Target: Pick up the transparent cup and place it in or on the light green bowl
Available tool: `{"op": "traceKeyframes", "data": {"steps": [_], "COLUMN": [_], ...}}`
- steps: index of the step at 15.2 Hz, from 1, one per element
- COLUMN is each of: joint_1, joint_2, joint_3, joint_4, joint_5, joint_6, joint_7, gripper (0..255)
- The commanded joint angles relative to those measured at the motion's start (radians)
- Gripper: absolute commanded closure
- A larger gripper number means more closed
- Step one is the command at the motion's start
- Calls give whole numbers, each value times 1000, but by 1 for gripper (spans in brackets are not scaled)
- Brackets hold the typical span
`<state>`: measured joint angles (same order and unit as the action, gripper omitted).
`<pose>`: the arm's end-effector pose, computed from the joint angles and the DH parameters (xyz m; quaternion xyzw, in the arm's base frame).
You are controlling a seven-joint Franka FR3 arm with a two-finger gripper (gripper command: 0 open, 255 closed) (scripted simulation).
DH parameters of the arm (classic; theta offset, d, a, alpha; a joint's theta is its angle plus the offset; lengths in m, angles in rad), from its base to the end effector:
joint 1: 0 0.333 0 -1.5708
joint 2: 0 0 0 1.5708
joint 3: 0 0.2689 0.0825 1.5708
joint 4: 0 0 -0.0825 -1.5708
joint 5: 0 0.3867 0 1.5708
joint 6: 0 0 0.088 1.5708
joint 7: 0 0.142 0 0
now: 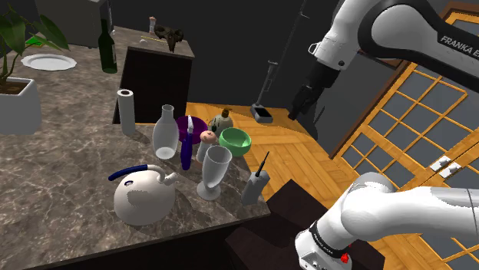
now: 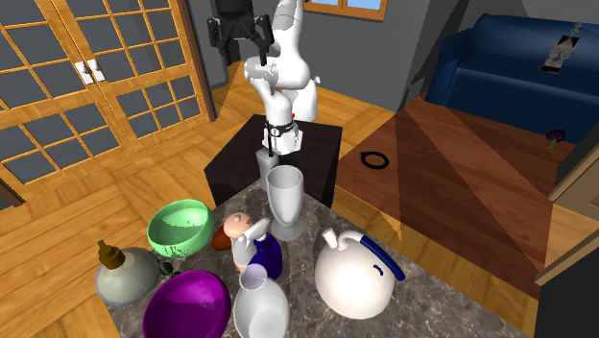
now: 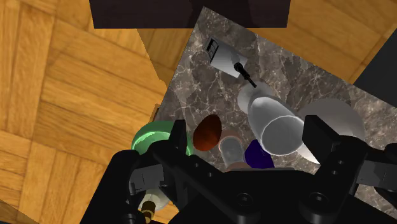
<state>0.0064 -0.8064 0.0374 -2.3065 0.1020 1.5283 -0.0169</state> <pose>0.3341 0.0315 0.5490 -0.9988 -0.0276 -0.0136 0.0375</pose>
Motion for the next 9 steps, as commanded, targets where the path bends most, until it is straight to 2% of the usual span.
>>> {"op": "traceKeyframes", "data": {"steps": [1,9], "joint_1": [0,5], "joint_2": [0,168], "joint_3": [0,105], "joint_4": [0,-92], "joint_5": [0,31], "joint_6": [0,242], "joint_7": [0,100], "gripper": [0,0]}}
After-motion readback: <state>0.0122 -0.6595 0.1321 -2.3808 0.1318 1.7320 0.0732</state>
